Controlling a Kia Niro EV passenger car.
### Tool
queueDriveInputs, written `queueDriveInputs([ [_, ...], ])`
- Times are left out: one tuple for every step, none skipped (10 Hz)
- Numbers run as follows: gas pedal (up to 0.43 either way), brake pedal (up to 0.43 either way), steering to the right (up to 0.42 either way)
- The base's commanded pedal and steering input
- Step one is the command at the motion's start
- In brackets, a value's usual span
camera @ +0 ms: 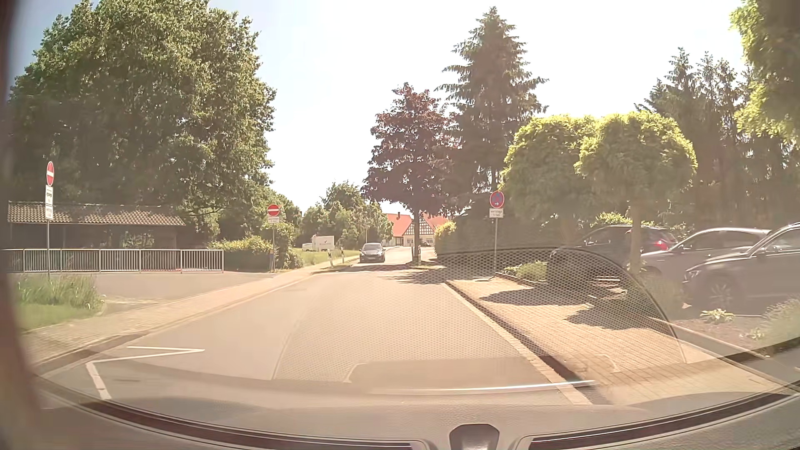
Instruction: Follow the waypoints while adhering to traffic rules and regulations
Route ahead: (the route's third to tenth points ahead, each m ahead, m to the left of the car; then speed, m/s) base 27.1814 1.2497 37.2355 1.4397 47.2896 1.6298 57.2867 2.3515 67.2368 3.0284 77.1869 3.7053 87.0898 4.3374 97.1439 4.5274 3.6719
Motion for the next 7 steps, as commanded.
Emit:
queueDriveInputs([
  [0.0, 0.006, -0.038],
  [0.0, 0.006, -0.038],
  [0.039, 0.012, -0.038],
  [0.079, 0.006, -0.038],
  [0.079, 0.0, -0.041],
  [0.11, 0.006, -0.045],
  [0.11, 0.006, -0.046],
])
